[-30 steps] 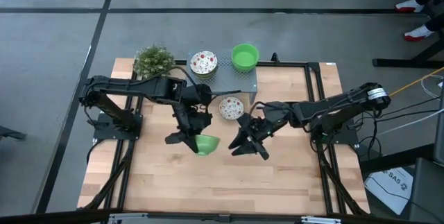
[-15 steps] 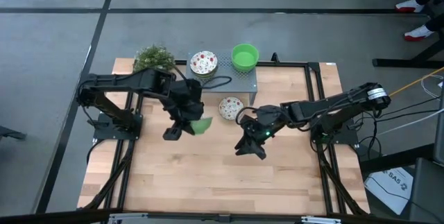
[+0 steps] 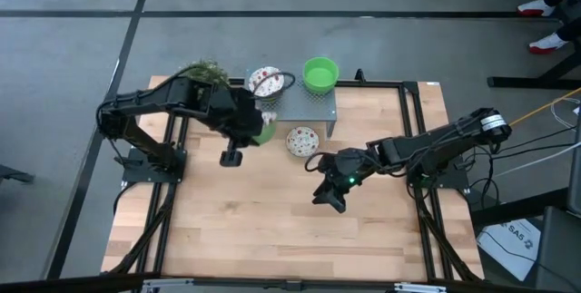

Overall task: Pick & Place Mini bowls
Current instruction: Stack the green patterned bowl on the green patterned bowl

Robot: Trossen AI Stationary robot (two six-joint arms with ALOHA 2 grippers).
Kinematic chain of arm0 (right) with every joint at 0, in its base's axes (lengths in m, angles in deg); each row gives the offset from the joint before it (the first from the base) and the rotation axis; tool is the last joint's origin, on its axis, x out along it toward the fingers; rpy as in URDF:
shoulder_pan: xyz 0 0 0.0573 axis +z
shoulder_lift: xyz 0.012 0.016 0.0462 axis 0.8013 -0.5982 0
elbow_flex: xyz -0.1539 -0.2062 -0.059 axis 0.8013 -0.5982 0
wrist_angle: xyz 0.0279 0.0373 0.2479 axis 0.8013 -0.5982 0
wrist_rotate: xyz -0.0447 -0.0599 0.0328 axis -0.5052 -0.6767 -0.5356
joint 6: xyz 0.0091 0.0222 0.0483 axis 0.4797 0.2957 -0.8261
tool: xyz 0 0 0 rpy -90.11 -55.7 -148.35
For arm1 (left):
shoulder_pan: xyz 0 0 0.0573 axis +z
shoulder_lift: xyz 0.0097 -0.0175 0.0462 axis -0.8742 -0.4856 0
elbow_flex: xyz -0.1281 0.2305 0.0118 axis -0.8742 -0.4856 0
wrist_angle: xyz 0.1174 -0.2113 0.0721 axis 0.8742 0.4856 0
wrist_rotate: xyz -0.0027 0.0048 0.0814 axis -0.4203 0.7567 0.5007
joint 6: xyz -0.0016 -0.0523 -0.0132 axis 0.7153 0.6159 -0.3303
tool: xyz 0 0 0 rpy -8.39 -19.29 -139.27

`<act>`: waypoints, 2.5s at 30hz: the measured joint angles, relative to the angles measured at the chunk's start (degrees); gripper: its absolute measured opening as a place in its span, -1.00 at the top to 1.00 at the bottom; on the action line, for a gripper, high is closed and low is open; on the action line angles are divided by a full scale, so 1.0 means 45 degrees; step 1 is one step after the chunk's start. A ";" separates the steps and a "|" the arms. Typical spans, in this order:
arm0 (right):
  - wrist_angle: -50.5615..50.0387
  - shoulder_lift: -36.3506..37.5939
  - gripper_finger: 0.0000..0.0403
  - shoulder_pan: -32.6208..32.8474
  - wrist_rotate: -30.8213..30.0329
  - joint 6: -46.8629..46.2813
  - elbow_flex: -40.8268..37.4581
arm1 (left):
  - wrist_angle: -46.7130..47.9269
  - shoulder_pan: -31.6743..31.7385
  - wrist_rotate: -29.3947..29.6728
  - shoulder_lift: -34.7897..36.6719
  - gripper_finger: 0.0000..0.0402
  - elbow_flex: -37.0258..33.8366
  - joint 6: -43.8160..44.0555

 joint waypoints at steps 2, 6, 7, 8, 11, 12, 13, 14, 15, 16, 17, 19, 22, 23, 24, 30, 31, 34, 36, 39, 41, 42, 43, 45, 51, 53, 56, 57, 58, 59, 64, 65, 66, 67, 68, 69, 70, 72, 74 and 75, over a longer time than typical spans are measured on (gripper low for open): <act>-0.0008 0.0000 0.23 0.0090 -0.0287 0.0000 0.0000 | -0.0147 0.0164 0.0604 0.0000 0.82 0.0138 -0.0003; -0.0009 0.0000 0.23 0.0147 -0.0599 -0.0017 0.0000 | -0.0590 0.0522 0.1559 -0.0003 0.82 0.0413 -0.0025; -0.0009 0.0000 0.23 0.0147 -0.0599 -0.0080 0.0000 | -0.0772 0.0628 0.1819 0.0000 0.82 0.0440 -0.0037; -0.0009 0.0000 0.23 0.0147 -0.0609 -0.0112 0.0000 | -0.0983 0.0737 0.2032 0.0000 0.82 0.0440 -0.0103; -0.0019 0.0000 0.23 0.0147 -0.0923 -0.0136 0.0000 | -0.1431 0.1067 0.2736 -0.0010 0.82 0.0440 -0.0322; -0.0024 0.0000 0.23 0.0147 -0.1018 -0.0136 0.0000 | -0.1559 0.1177 0.3051 -0.0010 0.82 0.0440 -0.0331; -0.0024 0.0000 0.23 0.0147 -0.1094 -0.0136 0.0000 | -0.1680 0.1297 0.3399 -0.0010 0.82 0.0440 -0.0402; -0.0021 0.0000 0.23 0.0147 -0.1176 -0.0136 0.0000 | -0.1755 0.1428 0.3721 -0.0010 0.82 0.0440 -0.0537; -0.0024 0.0000 0.23 0.0147 -0.1263 -0.0136 0.0000 | -0.1825 0.1548 0.4075 -0.0010 0.82 0.0440 -0.0716; -0.0025 -0.0001 0.23 0.0147 -0.1326 -0.0136 0.0000 | -0.1935 0.1661 0.4425 -0.0010 0.82 0.0440 -0.0844; -0.0029 0.0000 0.23 0.0147 -0.1389 -0.0136 0.0000 | -0.2054 0.1801 0.4775 -0.0010 0.82 0.0440 -0.0947; -0.0029 0.0000 0.23 0.0147 -0.1585 -0.0136 0.0000 | -0.2071 0.2127 0.5205 -0.0010 0.82 0.0440 -0.1112; -0.0029 0.0000 0.23 0.0147 -0.1723 -0.0136 0.0000 | -0.2012 0.2717 0.5477 -0.0017 0.82 0.0440 -0.1406; -0.0033 -0.0001 0.23 0.0147 -0.1735 -0.0136 0.0000 | -0.2018 0.2915 0.5603 -0.0080 0.82 0.0440 -0.1555; -0.0029 0.0000 0.23 0.0147 -0.1735 -0.0136 0.0000 | -0.2018 0.3083 0.5714 -0.0139 0.82 0.0440 -0.1725; -0.0066 0.0000 0.23 0.0147 -0.1731 -0.0085 0.0000 | -0.2017 0.3956 0.5485 -0.0966 0.82 0.0440 -0.2835; -0.0089 -0.0002 0.23 0.0147 -0.1735 -0.0034 0.0000 | -0.2008 0.4052 0.5420 -0.1177 0.82 0.0440 -0.3027; -0.0238 -0.0005 0.23 0.0147 -0.1933 0.0097 0.0000 | -0.1954 0.4237 0.5389 -0.1778 0.82 0.0438 -0.3454; -0.0426 0.0000 0.23 0.0147 -0.2034 0.0075 0.0000 | -0.1865 0.4334 0.5305 -0.2096 0.82 0.0435 -0.3680; -0.0681 -0.0003 0.23 0.0147 -0.2056 -0.0080 0.0000 | -0.1574 0.4507 0.5031 -0.2528 0.82 0.0435 -0.3795; -0.0799 -0.0005 0.23 0.0147 -0.2056 -0.0241 0.0000 | -0.1345 0.4633 0.5035 -0.2762 0.82 0.0435 -0.3771; -0.0806 -0.0005 0.23 0.0147 -0.2052 -0.0248 0.0000 | -0.1170 0.4716 0.4986 -0.2845 0.82 0.0430 -0.3690; -0.0801 -0.0005 0.23 0.0147 -0.2056 -0.0248 0.0000 | -0.1038 0.4786 0.4940 -0.2919 0.82 0.0430 -0.3566; -0.0796 -0.0005 0.23 0.0147 -0.2056 -0.0243 0.0000 | -0.0954 0.4962 0.4590 -0.3058 0.82 0.0430 -0.3335; -0.0796 -0.0005 0.23 0.0147 -0.2260 -0.0291 0.0000 | -0.0858 0.5365 0.3691 -0.3417 0.76 0.0430 -0.3076; -0.0796 -0.0005 0.23 0.0147 -0.2260 -0.0292 0.0000 | -0.0860 0.5443 0.3462 -0.3542 0.75 0.0430 -0.3077; -0.0791 -0.0005 0.23 0.0147 -0.2260 -0.0340 0.0000 | -0.0856 0.5508 0.3379 -0.3676 0.77 0.0430 -0.3081; -0.0791 -0.0005 0.23 0.0147 -0.2260 -0.0340 0.0000 | -0.0856 0.5519 0.3387 -0.3677 0.77 0.0430 -0.3076; -0.0791 -0.0005 0.23 0.0147 -0.2260 -0.0340 0.0000 | -0.0864 0.5528 0.3386 -0.3677 0.78 0.0430 -0.3079; -0.0791 -0.0005 0.23 0.0147 -0.2260 -0.0340 0.0000 | -0.0878 0.5533 0.3388 -0.3677 0.78 0.0430 -0.3081; -0.0791 -0.0005 0.23 0.0147 -0.2262 -0.0338 0.0000 | -0.0860 0.5528 0.3309 -0.3657 0.72 0.0430 -0.2993; -0.0791 -0.0005 0.23 0.0147 -0.2260 -0.0335 0.0000 | -0.0856 0.5528 0.3192 -0.3657 0.69 0.0430 -0.2989; -0.0787 -0.0005 0.23 0.0147 -0.2265 -0.0326 0.0000 | -0.0860 0.5528 0.3090 -0.3657 0.66 0.0430 -0.2988; -0.0786 -0.0005 0.23 0.0147 -0.2265 -0.0325 0.0000 | -0.0860 0.5528 0.3015 -0.3657 0.62 0.0430 -0.2984; -0.0788 -0.0005 0.23 0.0147 -0.2265 -0.0325 0.0000 | -0.0865 0.5528 0.2961 -0.3650 0.59 0.0430 -0.2984; -0.0791 -0.0005 0.23 0.0147 -0.2265 -0.0323 0.0000 | -0.0868 0.5528 0.2910 -0.3648 0.56 0.0430 -0.2984; -0.0786 -0.0005 0.23 0.0147 -0.2267 -0.0321 0.0000 | -0.0870 0.5530 0.2857 -0.3648 0.52 0.0430 -0.2984; -0.0786 -0.0005 0.23 0.0147 -0.2270 -0.0308 0.0000 | -0.0870 0.5538 0.2839 -0.3648 0.45 0.0430 -0.2979; -0.0786 -0.0005 0.23 0.0147 -0.2275 -0.0287 0.0000 | -0.0870 0.5538 0.2823 -0.3643 0.38 0.0430 -0.2949; -0.0786 -0.0005 0.23 0.0147 -0.2275 -0.0287 0.0000 | -0.0870 0.5533 0.2781 -0.3643 0.35 0.0430 -0.2870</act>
